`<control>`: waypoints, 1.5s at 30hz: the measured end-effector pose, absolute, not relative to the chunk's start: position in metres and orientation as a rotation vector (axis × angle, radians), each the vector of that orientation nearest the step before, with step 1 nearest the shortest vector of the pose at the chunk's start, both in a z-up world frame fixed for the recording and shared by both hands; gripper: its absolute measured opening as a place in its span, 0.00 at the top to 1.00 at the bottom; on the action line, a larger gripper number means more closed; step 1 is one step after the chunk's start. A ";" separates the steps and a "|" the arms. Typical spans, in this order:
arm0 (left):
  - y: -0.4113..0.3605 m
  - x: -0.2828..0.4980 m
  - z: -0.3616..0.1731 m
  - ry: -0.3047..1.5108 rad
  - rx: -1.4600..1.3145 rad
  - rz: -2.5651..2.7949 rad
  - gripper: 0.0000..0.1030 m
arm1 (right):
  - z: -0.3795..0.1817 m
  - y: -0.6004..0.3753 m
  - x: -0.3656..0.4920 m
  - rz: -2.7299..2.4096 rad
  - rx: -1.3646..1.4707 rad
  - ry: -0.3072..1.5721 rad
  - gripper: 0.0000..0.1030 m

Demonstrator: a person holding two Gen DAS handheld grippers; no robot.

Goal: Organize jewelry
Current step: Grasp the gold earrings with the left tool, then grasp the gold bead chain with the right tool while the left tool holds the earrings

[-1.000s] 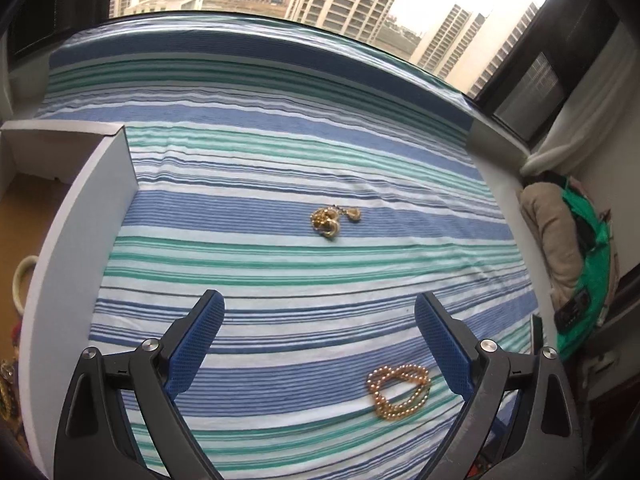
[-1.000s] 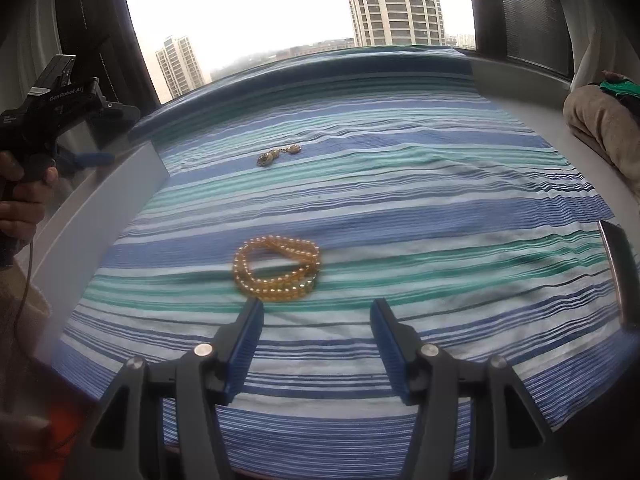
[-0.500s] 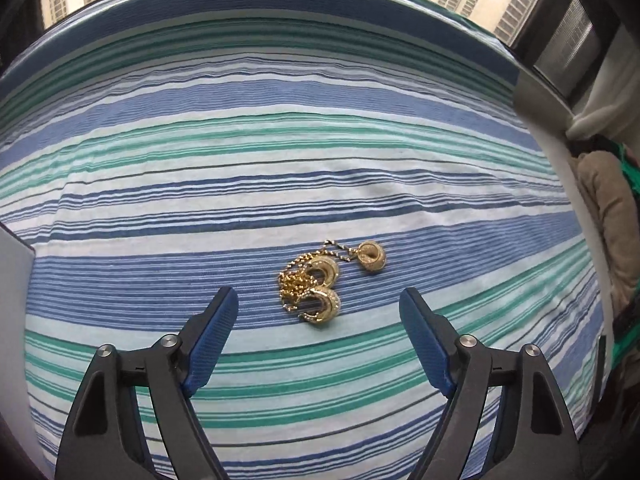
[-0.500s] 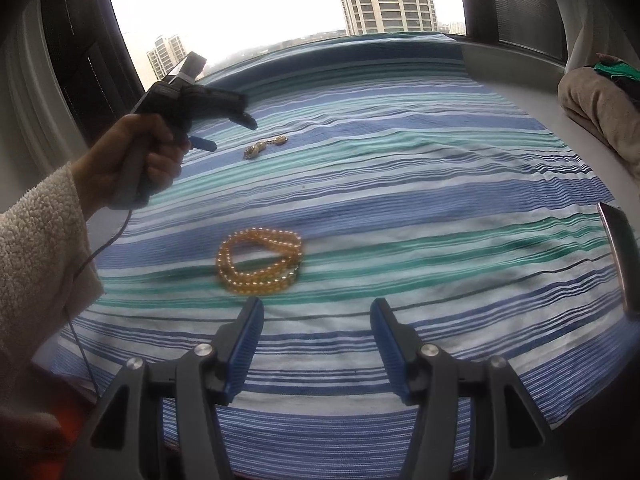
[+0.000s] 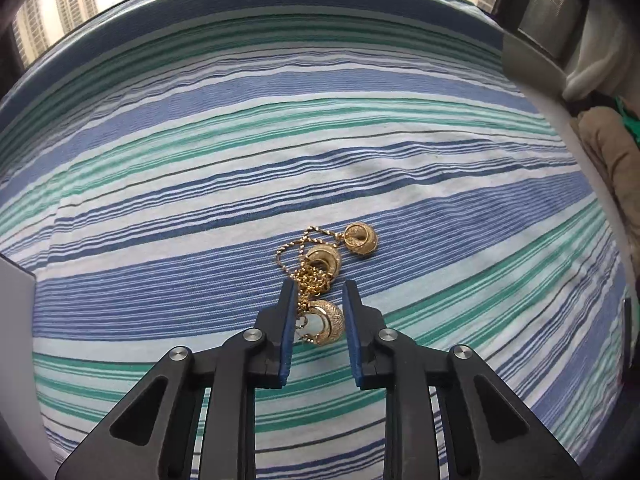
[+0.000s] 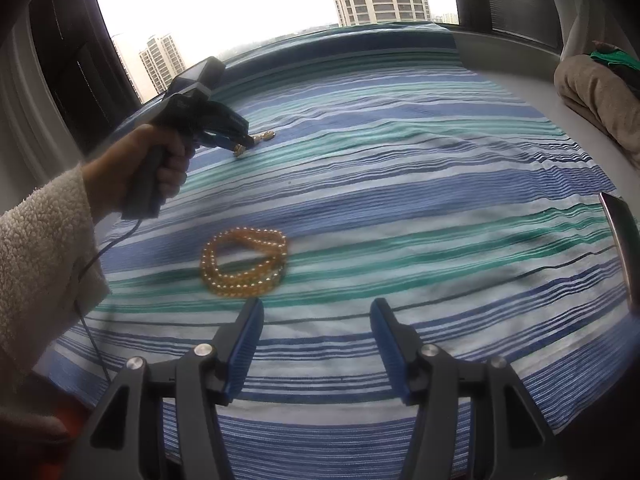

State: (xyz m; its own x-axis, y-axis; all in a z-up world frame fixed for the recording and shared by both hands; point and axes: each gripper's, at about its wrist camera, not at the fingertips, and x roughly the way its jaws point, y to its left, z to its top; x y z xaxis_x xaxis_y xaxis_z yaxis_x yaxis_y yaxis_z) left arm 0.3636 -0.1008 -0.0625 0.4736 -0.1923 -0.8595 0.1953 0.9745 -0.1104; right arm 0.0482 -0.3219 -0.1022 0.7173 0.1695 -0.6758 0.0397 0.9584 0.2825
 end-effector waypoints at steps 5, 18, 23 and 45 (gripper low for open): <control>-0.076 0.325 -0.020 0.998 -0.100 -0.313 0.79 | -0.097 -0.328 0.045 0.061 0.302 0.749 0.45; -0.006 0.221 0.060 0.895 -0.240 -0.382 0.79 | -0.072 -0.321 0.079 0.188 0.220 0.813 0.45; 0.022 0.182 0.063 0.882 -0.254 -0.353 0.79 | -0.078 -0.275 0.118 0.347 0.053 0.905 0.45; 0.120 0.095 0.118 0.773 -0.346 -0.304 0.79 | -0.037 -0.233 0.144 0.458 0.121 0.842 1.00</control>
State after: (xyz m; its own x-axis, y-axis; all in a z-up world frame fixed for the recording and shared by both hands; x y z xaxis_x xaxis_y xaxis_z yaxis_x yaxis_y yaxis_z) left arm 0.0954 0.1198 0.1175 0.6778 -0.3895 -0.6236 0.1398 0.9010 -0.4108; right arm 0.1436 -0.2332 -0.0368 0.5753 0.4369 -0.6915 -0.3426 0.8964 0.2814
